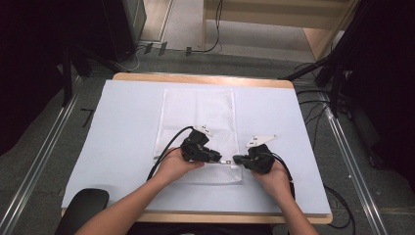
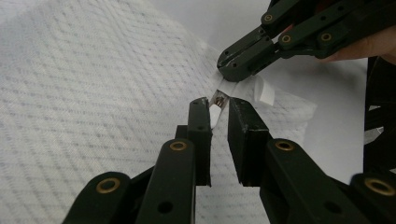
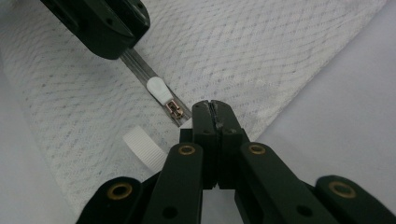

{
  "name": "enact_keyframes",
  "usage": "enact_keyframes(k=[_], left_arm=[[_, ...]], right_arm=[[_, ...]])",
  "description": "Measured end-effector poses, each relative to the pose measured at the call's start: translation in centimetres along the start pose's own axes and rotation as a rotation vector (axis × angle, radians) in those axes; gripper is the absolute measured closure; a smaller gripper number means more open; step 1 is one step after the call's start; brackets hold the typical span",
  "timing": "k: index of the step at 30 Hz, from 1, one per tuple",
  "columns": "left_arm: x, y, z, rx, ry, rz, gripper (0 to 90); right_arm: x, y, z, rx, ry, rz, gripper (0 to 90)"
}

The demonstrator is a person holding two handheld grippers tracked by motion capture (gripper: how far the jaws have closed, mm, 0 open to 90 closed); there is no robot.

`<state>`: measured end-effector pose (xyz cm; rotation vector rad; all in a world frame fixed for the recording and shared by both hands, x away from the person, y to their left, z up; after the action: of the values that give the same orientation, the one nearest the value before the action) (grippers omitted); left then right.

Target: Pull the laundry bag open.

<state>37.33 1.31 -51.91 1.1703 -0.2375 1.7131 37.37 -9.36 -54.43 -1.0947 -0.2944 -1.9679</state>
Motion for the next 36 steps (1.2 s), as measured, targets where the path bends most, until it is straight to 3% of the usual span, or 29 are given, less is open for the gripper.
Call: enact_keyframes(k=[10, 17, 22, 30, 36], left_arm=[[-2.1, -0.2, -0.2, 0.009, -0.029, -0.002, 81.1], [-2.3, 0.1, -0.2, 0.018, -0.029, -0.029, 81.5], [-2.8, 0.5, -0.3, 0.001, -0.035, -0.023, 83.4], [-2.9, 0.6, -0.2, 0.020, -0.040, -0.032, 87.5], [-3.0, 0.6, -0.2, 0.020, -0.032, -0.039, 84.5]], right_arm=[[0.0, 0.0, 0.0, 0.004, -0.002, -0.008, 90.0], [0.0, -0.1, 0.0, 0.007, -0.001, -0.009, 90.0], [0.0, 0.0, 0.0, 0.013, 0.001, -0.010, 90.0], [0.0, -0.1, 0.1, 0.014, 0.000, -0.013, 90.0], [0.0, -0.1, 0.1, 0.014, -0.001, -0.017, 90.0]])
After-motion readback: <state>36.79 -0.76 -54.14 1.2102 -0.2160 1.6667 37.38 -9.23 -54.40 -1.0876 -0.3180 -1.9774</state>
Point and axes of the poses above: each handheld gripper's, and its own axes: x roughly backward along the jaws, z roughly out of its top, y roughly to its right, the point moved 10 cm from there along -x, roughly forward along the jaws, and after that the axes turned 7 degrees about -y, right-handed, at the moved point
